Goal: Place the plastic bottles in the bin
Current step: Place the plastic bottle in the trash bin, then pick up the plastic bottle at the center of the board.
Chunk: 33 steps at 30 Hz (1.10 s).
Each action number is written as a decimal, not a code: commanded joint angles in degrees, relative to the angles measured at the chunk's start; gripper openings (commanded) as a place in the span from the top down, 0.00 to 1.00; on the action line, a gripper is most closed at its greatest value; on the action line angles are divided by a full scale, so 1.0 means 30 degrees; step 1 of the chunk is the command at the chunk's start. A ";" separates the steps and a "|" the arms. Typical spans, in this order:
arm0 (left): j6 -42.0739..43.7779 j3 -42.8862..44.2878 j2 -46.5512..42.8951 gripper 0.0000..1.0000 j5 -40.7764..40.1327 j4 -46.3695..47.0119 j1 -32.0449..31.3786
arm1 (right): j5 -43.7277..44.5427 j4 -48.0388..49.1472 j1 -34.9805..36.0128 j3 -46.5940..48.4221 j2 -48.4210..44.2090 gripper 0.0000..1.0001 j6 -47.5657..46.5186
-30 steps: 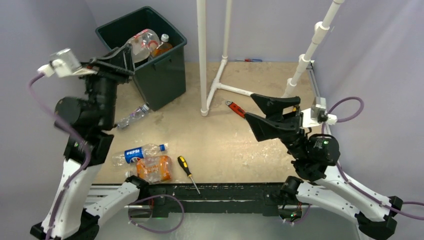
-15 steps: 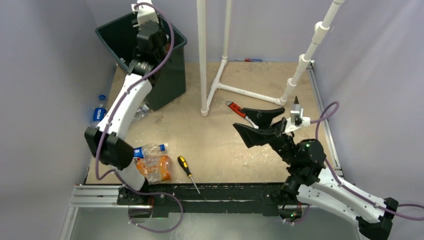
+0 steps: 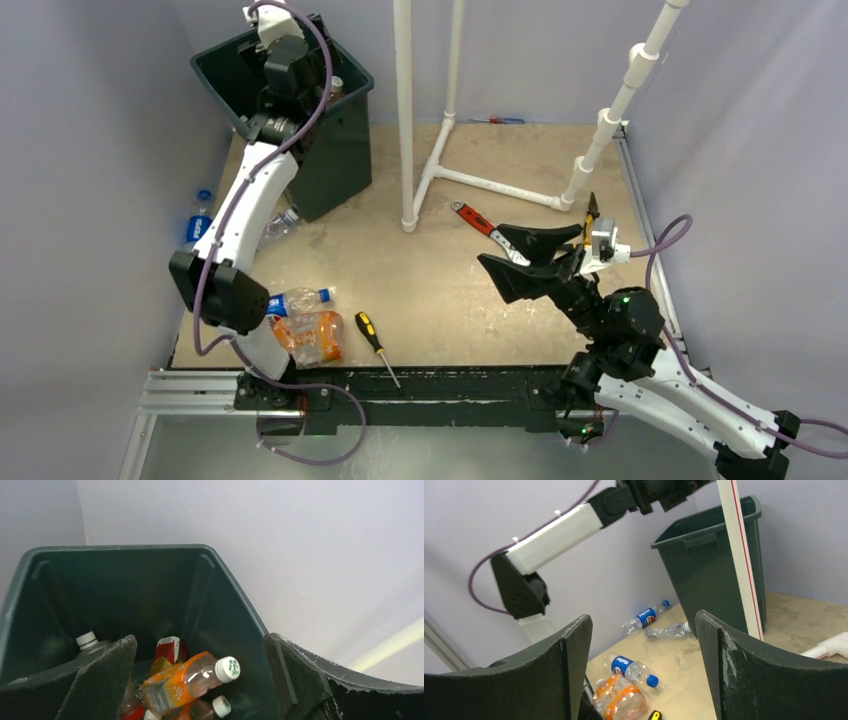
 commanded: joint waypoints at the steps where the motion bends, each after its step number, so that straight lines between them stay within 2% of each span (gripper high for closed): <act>1: -0.0424 -0.1282 -0.4204 0.01 0.0024 0.1426 -0.1058 | 0.0209 -0.0838 -0.0070 0.0899 -0.0132 0.21 -0.0346; 4: -0.1033 -0.3223 -0.6699 0.01 -0.0260 0.0446 -0.2187 | -0.0173 -0.0455 -0.0084 0.1078 -0.0199 0.20 0.0366; 10: -0.5251 -0.8776 -1.1968 0.01 0.1216 -0.3573 -0.2647 | -0.1240 0.3030 -0.0084 0.1957 0.2168 0.20 0.3246; 14: -0.5668 -1.0579 -1.4159 0.01 -0.0648 -0.7441 -0.2647 | -0.1812 0.3862 -0.0084 0.2142 0.4698 0.19 0.4631; 17: -0.5908 -1.2543 -1.5492 0.01 -0.2495 -0.8219 -0.2647 | -0.2060 0.5300 -0.0084 0.2459 0.6903 0.20 0.5995; 21: -0.4974 -1.4507 -1.5687 0.01 -0.3213 -0.6331 -0.2643 | -0.2634 0.7770 -0.0084 0.3072 0.9838 0.20 0.7743; 23: -0.4981 -1.5033 -1.5084 0.01 -0.2815 -0.6130 -0.2637 | -0.2714 0.7661 -0.0113 0.3830 1.0803 0.20 0.7547; 26: -0.5408 -1.6222 -1.4205 0.01 -0.2030 -0.6127 -0.2639 | -0.2547 0.8451 -0.0111 0.4021 1.1178 0.20 0.7476; 28: -0.5285 -1.6840 -1.3831 0.01 -0.1789 -0.6015 -0.2626 | -0.1752 0.9660 -0.0099 0.3602 1.1250 0.20 0.8546; 31: -0.4522 -1.6665 -1.3420 0.01 -0.2019 -0.6494 -0.2618 | -0.2249 1.0877 -0.0097 0.3522 1.2115 0.20 1.0412; 33: -0.4254 -1.6380 -1.3080 0.01 -0.2549 -0.7706 -0.2596 | -0.2651 0.9940 -0.0139 0.3848 1.2321 0.20 1.0267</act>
